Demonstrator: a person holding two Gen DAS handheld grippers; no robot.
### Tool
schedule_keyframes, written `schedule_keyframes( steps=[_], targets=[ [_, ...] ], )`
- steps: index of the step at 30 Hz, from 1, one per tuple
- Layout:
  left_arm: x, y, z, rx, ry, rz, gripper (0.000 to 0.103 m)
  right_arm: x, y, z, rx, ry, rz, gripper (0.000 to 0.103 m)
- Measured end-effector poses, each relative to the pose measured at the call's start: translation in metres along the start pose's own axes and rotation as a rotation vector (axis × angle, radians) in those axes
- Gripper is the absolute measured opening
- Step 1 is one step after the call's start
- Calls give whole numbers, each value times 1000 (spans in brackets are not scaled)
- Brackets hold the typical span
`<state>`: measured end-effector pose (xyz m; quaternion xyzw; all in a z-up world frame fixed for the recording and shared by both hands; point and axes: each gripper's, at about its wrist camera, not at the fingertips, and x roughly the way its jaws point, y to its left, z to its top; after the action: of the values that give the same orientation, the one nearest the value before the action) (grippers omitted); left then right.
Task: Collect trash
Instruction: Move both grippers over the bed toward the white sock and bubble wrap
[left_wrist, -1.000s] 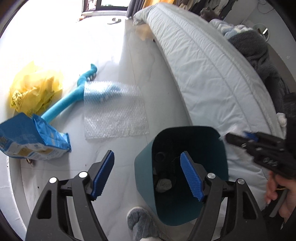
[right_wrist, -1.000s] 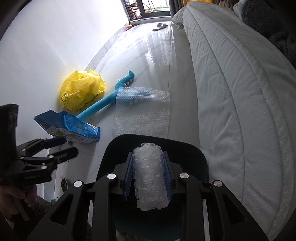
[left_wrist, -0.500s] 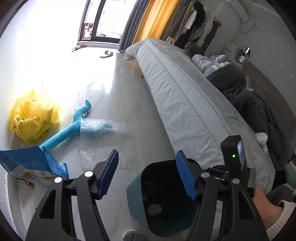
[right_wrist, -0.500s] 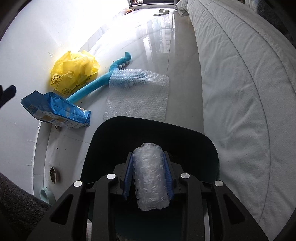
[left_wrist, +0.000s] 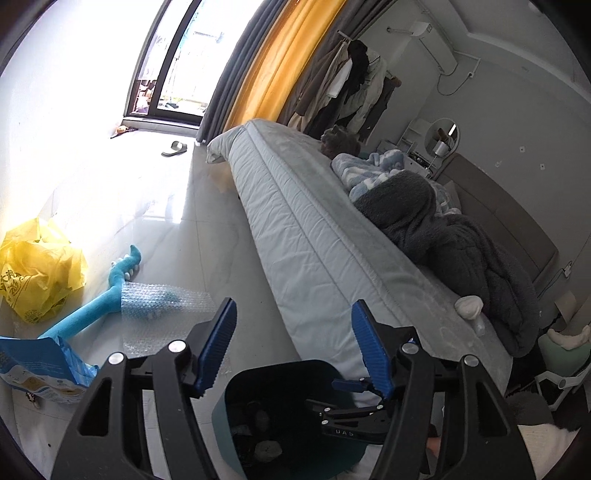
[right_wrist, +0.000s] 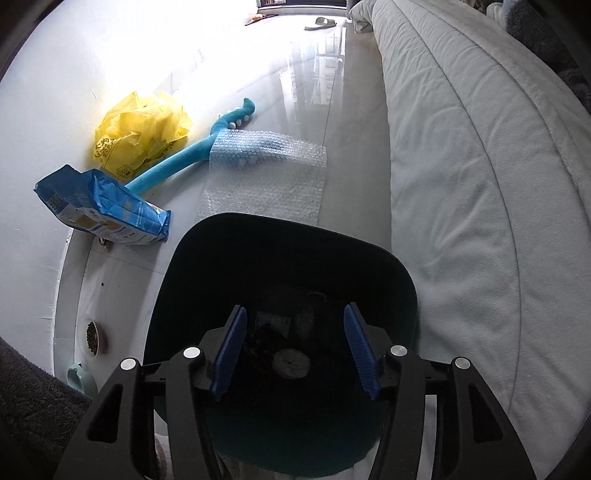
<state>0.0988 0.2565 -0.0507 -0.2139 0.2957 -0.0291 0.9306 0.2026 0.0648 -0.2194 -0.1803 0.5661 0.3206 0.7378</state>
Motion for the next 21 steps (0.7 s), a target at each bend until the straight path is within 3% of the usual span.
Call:
schedule_keyframes(
  steps=[8, 14, 21],
  targets=[
    [3, -36, 16, 27, -58, -73, 69, -51, -16, -6, 3, -142, 51, 70],
    [8, -68, 21, 97, -104, -82, 71, -96, -31, -15, -17, -283, 74, 74],
    [26, -101, 23, 130, -101, -119, 77, -140, -64, -28, 0, -400, 22, 78]
  ],
)
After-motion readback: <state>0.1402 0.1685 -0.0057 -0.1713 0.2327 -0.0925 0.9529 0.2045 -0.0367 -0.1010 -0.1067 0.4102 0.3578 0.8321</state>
